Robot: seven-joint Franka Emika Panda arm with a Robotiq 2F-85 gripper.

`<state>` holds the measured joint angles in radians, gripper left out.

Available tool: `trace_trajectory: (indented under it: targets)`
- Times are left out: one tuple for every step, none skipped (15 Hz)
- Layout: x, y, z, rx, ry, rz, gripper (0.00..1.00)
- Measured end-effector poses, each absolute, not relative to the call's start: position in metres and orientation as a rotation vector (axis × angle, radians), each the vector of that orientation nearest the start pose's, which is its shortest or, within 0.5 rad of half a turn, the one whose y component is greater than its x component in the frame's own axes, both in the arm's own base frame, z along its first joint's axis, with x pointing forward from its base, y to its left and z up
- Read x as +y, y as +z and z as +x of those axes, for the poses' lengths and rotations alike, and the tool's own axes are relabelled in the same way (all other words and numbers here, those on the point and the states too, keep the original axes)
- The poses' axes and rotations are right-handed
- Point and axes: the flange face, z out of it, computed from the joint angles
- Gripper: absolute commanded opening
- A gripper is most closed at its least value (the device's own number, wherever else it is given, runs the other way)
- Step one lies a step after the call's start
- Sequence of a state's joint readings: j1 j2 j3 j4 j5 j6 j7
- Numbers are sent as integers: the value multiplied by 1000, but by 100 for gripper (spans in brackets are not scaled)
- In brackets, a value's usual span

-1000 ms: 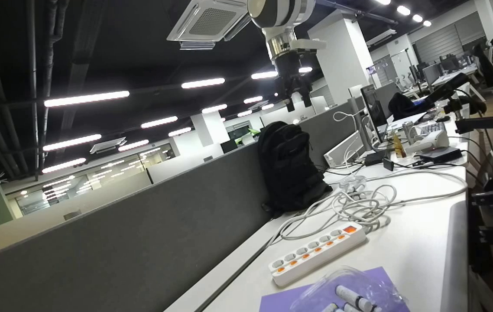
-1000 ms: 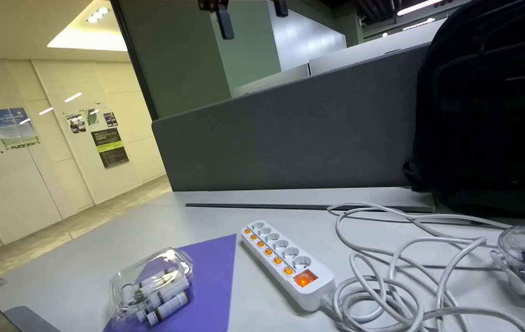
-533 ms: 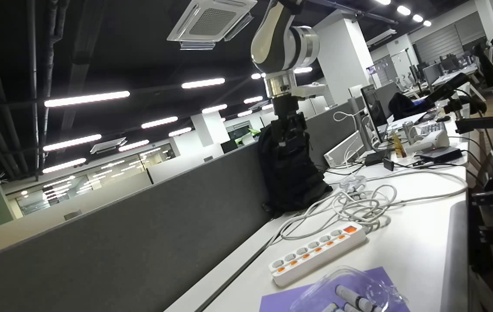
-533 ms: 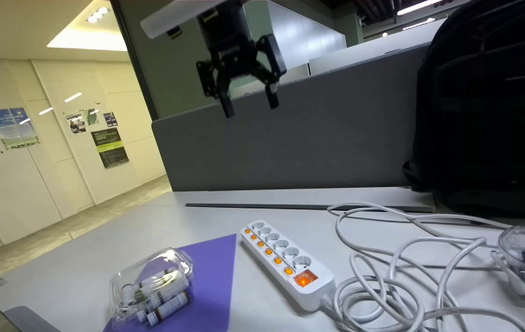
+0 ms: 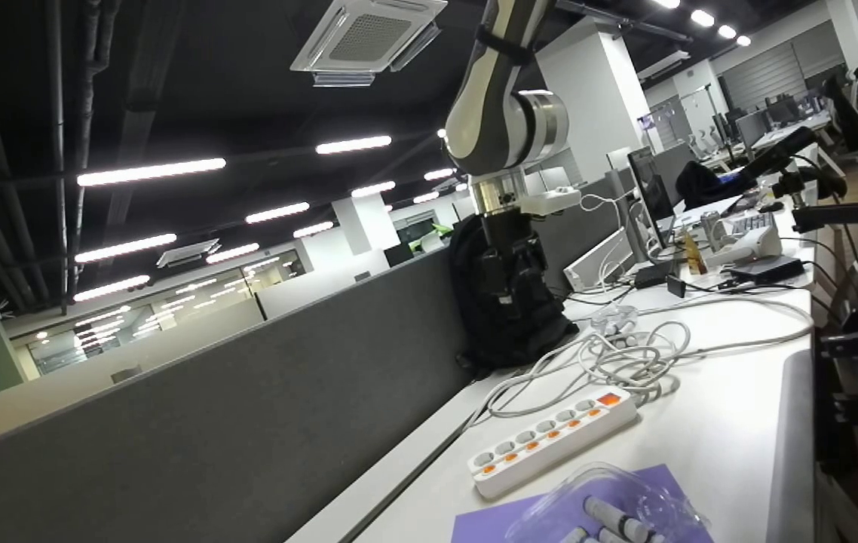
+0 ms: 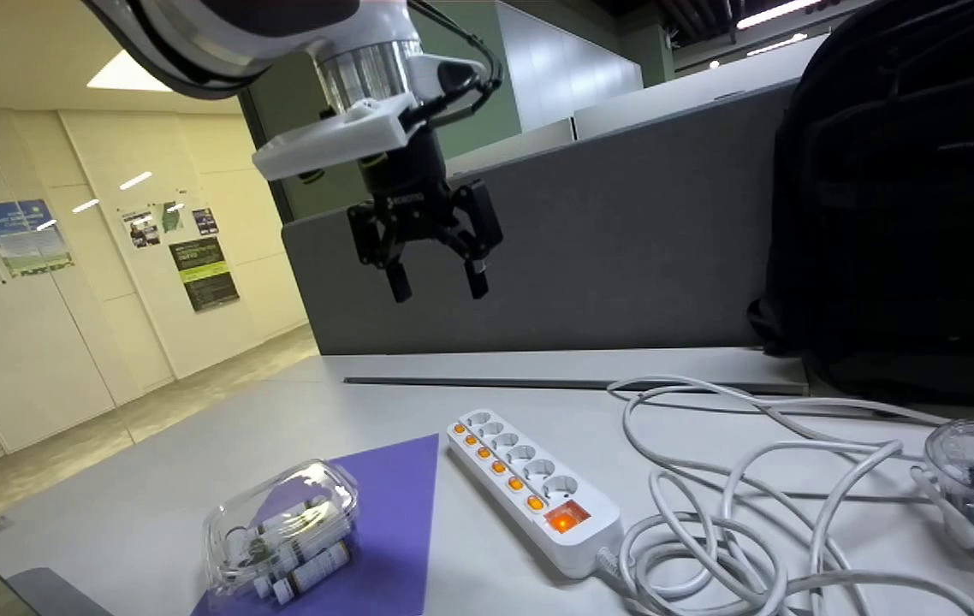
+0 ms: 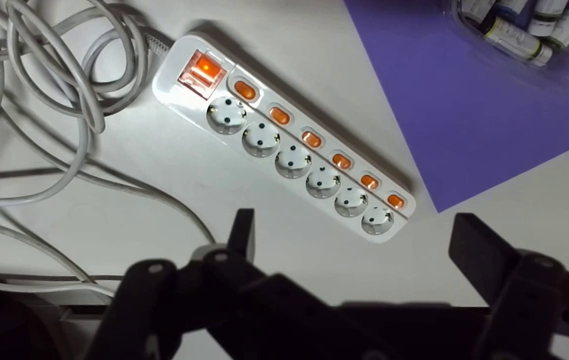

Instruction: Turn on the fourth switch from the left on the extension cable.

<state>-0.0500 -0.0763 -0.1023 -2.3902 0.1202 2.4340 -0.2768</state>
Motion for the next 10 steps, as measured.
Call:
trace_trajectory:
  targets:
    - [-76,361,491,-57,-213,-3070,100]
    - [-75,361,491,-57,-213,-3070,100]
    - [-75,360,491,-62,-215,-3074,100]
    - [-75,358,492,-69,-217,-3081,100]
    - [-75,355,492,-79,-214,-3089,75]
    - [-74,350,493,-80,-206,-3093,73]
    - [-74,343,495,-78,-203,-3099,67]
    - [-75,334,497,-73,-200,-3106,58]
    - [-75,323,499,-70,-201,-3112,51]
    - [-75,312,502,-71,-218,-3118,45]
